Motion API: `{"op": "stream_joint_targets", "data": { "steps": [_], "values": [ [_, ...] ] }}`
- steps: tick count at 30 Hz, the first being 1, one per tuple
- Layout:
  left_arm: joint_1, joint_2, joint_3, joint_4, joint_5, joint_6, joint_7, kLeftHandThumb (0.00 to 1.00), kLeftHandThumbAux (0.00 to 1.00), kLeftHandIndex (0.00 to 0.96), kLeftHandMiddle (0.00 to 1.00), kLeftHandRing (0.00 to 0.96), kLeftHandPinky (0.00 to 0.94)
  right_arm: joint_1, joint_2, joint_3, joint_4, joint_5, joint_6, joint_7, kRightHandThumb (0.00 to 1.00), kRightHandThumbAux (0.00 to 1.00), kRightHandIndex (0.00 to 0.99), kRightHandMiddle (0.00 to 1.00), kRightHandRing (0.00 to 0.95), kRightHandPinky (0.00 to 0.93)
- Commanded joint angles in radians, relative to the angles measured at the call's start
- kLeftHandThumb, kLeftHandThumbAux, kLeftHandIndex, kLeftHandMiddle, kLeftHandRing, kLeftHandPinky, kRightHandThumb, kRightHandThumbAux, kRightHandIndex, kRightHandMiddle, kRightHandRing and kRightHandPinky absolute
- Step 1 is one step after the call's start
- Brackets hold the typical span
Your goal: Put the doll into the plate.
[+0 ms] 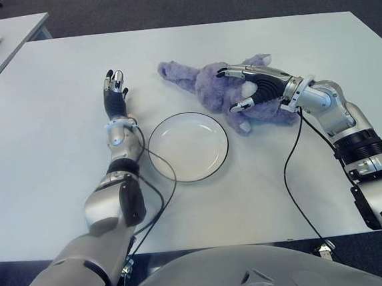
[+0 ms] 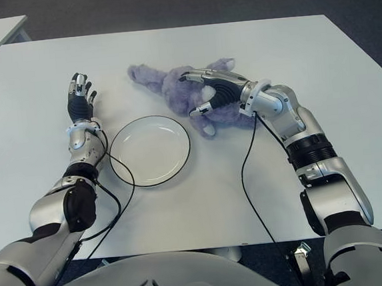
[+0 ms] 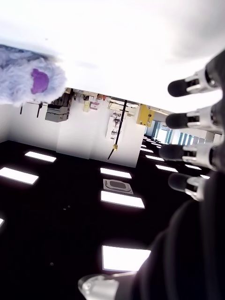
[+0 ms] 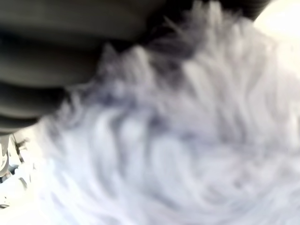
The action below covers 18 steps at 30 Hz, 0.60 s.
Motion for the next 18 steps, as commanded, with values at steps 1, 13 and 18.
{"op": "stream_joint_targets", "data": {
  "steps": [1, 13, 18],
  "values": [
    [0.24, -0.074, 0.02, 0.144, -0.029, 0.069, 0.011, 0.0, 0.427, 0.038, 0.102, 0.063, 0.013, -0.035, -0.037, 0.058, 0.074, -0.122, -0.022, -0.023, 0.138, 0.382, 0.0, 0.0, 0.0, 0.0],
    [0.244, -0.071, 0.014, 0.143, -0.024, 0.064, 0.007, 0.0, 0.42, 0.021, 0.085, 0.048, 0.0, -0.09, -0.102, 0.117, 0.115, -0.261, -0.069, -0.053, 0.195, 0.4, 0.003, 0.0, 0.0, 0.0],
    [0.245, -0.071, 0.018, 0.143, -0.029, 0.061, 0.001, 0.0, 0.417, 0.02, 0.088, 0.049, 0.0, -0.11, -0.125, 0.134, 0.114, -0.296, -0.064, -0.041, 0.221, 0.401, 0.019, 0.0, 0.0, 0.0]
  ]
}}
